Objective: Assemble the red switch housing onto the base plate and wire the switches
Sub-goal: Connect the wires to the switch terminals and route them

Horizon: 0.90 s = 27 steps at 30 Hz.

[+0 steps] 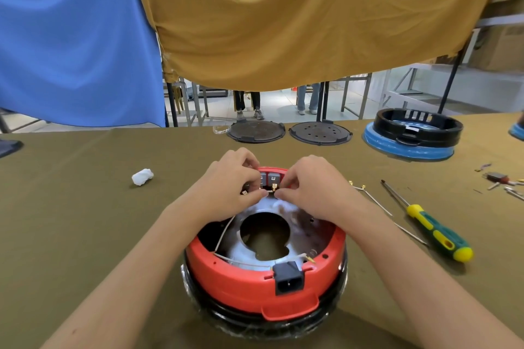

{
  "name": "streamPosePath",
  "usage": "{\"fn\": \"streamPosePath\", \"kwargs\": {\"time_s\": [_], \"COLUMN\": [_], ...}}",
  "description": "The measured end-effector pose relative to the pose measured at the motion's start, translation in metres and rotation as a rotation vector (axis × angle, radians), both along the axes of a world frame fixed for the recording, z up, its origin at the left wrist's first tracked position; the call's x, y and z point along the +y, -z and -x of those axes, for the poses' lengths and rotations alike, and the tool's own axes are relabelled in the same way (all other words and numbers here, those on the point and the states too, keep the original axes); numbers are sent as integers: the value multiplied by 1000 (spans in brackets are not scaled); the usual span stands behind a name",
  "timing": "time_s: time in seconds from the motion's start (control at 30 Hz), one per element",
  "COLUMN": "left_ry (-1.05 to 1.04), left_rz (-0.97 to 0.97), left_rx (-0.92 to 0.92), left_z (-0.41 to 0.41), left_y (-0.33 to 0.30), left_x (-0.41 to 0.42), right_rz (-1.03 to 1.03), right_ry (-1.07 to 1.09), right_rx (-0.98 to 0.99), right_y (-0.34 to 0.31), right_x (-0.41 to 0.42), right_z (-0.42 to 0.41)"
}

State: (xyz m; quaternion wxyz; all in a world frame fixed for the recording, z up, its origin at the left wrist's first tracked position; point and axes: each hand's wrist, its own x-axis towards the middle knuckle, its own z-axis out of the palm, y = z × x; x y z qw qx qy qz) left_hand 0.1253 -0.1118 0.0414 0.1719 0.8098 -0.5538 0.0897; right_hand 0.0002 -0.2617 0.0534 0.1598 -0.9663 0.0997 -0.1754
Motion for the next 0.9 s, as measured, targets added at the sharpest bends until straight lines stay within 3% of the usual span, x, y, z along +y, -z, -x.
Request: {"fn": "streamPosePath", "kwargs": {"time_s": [0.27,0.9], "left_ry": [19,-49], "left_rz": [-17,-162], "left_rx": [86,13], "left_z": [-2,0], "left_y": [2,0], "left_x": [-1,-7], "right_rz": [39,308], "right_ry": [-52,6], "right_rx": [21,203], "right_y": [1,6], "right_x": [-4,2], "right_z": [-1,-7]}}
